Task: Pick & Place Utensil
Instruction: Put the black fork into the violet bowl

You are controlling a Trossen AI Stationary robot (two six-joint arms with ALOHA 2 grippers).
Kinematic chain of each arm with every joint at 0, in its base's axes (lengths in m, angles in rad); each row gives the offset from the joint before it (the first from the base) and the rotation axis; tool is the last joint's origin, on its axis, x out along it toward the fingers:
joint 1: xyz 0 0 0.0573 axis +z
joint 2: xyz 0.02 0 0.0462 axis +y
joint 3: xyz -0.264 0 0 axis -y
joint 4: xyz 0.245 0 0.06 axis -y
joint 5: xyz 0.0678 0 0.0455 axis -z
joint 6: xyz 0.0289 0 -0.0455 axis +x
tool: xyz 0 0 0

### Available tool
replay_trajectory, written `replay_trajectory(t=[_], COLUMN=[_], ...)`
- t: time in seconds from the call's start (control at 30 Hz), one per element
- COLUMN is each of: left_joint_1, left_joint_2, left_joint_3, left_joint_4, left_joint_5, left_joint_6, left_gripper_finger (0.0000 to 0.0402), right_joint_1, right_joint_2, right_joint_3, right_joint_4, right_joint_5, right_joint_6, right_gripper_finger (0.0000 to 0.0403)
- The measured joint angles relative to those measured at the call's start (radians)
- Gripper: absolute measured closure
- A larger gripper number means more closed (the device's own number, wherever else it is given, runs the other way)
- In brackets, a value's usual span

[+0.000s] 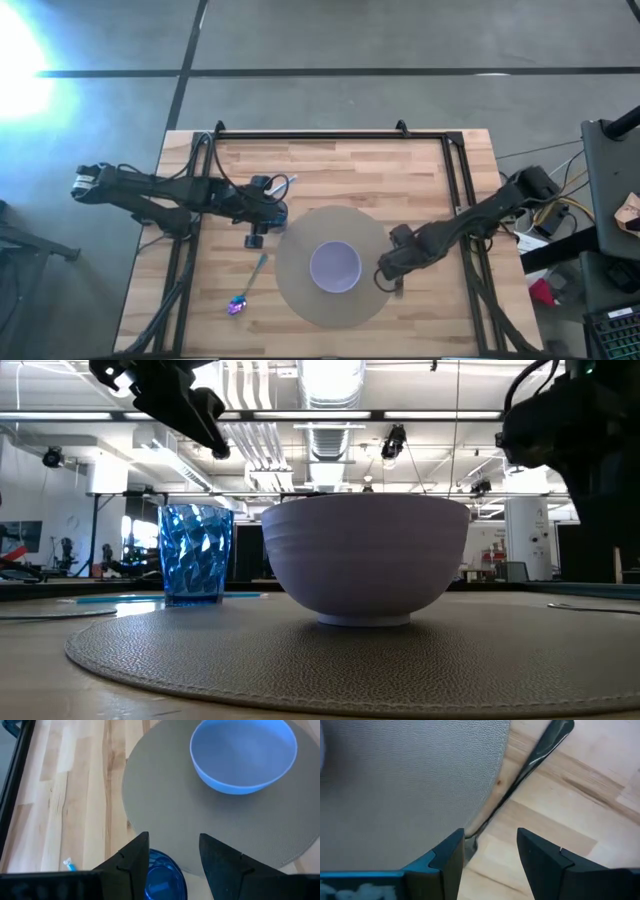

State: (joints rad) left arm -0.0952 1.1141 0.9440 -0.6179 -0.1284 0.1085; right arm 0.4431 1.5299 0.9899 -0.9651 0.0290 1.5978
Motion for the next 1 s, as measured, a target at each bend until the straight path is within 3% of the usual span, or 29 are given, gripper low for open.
replay_trajectory(t=[0.63, 1.0], left_joint_1=[0.0, 0.0], left_joint_2=[0.0, 0.0], left_joint_3=[-0.006, -0.017], left_joint_4=[-0.019, -0.019], left_joint_5=[0.0, 0.0], left_joint_6=[-0.004, -0.004], left_gripper_finger=[0.0236, 0.0236], right_joint_1=[0.003, 0.002], right_joint_2=[0.158, 0.138], right_joint_3=[-0.012, -0.077], right_joint_4=[0.036, 0.111], right_joint_5=[0.001, 0.0], right_joint_6=[-0.051, -0.05], right_gripper_finger=[0.0225, 0.0237])
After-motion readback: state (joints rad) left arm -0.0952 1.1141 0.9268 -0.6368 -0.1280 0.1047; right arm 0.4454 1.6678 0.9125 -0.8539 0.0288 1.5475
